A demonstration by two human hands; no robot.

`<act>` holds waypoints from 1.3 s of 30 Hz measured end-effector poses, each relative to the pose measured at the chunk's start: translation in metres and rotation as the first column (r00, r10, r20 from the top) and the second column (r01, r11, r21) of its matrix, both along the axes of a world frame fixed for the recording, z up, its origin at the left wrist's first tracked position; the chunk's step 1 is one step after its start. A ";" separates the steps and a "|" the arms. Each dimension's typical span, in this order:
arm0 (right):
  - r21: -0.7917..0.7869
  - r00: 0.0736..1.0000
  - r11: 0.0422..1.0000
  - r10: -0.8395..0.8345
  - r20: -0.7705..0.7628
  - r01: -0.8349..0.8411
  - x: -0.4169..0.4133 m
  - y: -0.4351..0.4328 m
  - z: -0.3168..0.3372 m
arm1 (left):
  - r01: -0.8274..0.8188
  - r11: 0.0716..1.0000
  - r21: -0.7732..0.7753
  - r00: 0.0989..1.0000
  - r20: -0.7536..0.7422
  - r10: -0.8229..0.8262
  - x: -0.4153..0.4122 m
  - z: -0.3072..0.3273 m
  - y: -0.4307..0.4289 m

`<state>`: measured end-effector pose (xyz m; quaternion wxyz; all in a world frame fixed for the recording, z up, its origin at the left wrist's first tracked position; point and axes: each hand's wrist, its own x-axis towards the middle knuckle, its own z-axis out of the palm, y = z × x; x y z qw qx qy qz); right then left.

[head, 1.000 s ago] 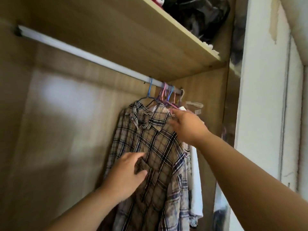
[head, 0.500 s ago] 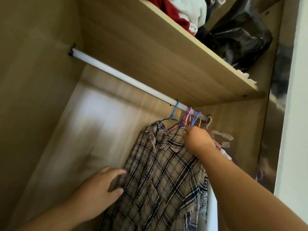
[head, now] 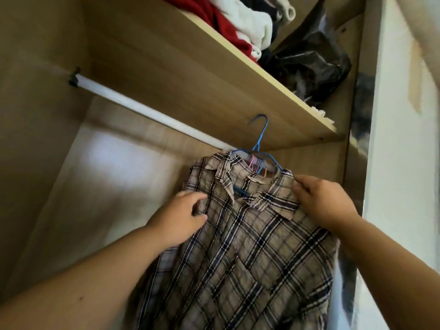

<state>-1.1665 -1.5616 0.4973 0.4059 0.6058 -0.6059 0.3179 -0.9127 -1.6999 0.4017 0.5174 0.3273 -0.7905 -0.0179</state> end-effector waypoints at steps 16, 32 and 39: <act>0.062 0.918 0.962 -0.271 0.289 0.264 0.064 0.293 -0.123 | 0.159 0.974 -0.158 0.987 0.056 -0.152 -0.060 -0.005 0.115; 0.536 0.326 0.575 -0.808 0.491 0.619 0.175 0.567 -0.282 | 0.811 0.580 0.078 0.545 0.259 -0.797 -0.097 -0.168 0.351; 0.647 0.076 0.438 -0.858 0.507 0.624 0.264 0.673 -0.347 | 0.886 0.446 0.124 0.397 0.294 -0.870 -0.059 -0.226 0.467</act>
